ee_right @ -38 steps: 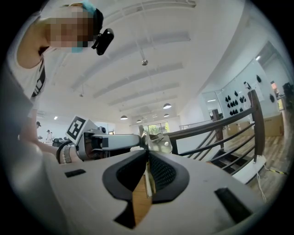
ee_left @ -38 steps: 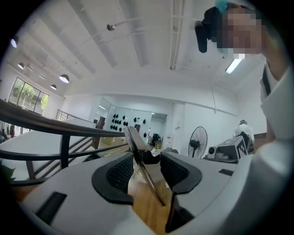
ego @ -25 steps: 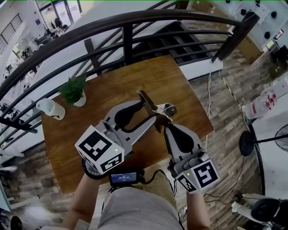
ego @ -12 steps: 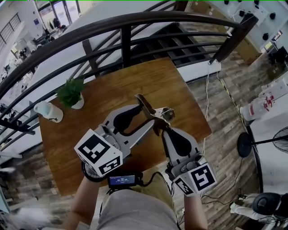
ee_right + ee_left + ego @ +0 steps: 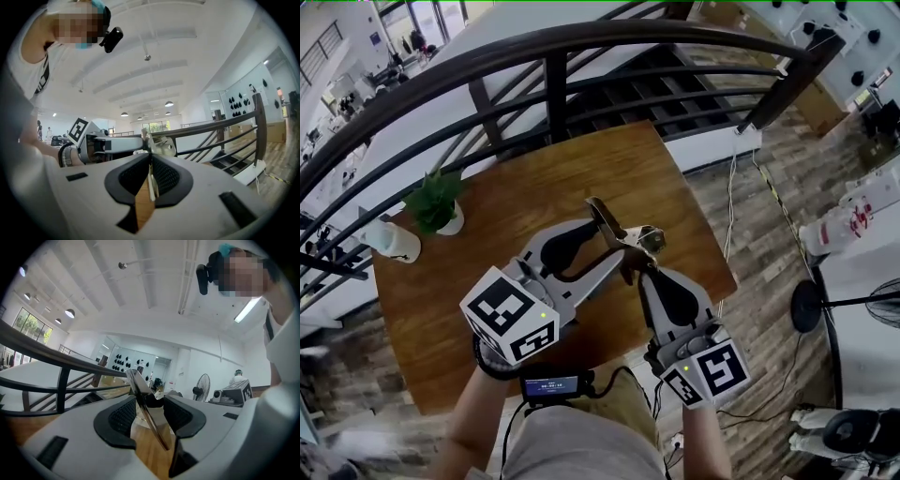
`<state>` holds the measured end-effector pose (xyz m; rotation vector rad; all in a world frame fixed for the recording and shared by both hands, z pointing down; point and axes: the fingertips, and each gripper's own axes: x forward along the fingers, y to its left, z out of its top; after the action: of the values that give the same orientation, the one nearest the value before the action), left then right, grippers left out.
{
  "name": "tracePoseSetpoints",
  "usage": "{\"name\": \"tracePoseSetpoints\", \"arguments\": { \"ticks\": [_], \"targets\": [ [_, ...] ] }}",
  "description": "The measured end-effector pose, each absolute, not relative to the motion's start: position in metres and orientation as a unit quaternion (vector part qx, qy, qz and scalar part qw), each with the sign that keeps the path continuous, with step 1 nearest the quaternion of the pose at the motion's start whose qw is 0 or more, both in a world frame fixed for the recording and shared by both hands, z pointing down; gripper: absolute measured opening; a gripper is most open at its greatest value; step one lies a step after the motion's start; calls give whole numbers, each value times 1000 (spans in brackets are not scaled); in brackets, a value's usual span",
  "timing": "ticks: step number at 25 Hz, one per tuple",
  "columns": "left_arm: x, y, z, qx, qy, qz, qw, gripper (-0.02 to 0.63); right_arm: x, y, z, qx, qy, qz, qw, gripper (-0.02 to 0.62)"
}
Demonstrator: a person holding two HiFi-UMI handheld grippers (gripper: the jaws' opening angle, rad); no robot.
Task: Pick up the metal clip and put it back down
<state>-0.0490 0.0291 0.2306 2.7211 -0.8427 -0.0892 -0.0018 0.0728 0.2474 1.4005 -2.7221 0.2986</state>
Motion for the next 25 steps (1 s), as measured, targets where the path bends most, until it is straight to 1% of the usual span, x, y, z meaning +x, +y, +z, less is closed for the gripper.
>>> {"name": "tracePoseSetpoints", "arguments": {
  "ticks": [4, 12, 17, 25],
  "targets": [
    [-40, 16, 248, 944, -291, -28, 152, 192, 7, 60, 263, 457, -882, 105, 37, 29],
    [-6, -52, 262, 939, -292, -23, 182, 192, 42, -8, 271, 458, -879, 121, 53, 29],
    [7, -64, 291, 936, -298, -16, 189, 192, 55, -20, 299, 456, -878, 130, 59, 29],
    [28, -120, 322, 924, -315, 0, 218, 192, 77, -78, 327, 449, -878, 150, 75, 29]
  ]
}}
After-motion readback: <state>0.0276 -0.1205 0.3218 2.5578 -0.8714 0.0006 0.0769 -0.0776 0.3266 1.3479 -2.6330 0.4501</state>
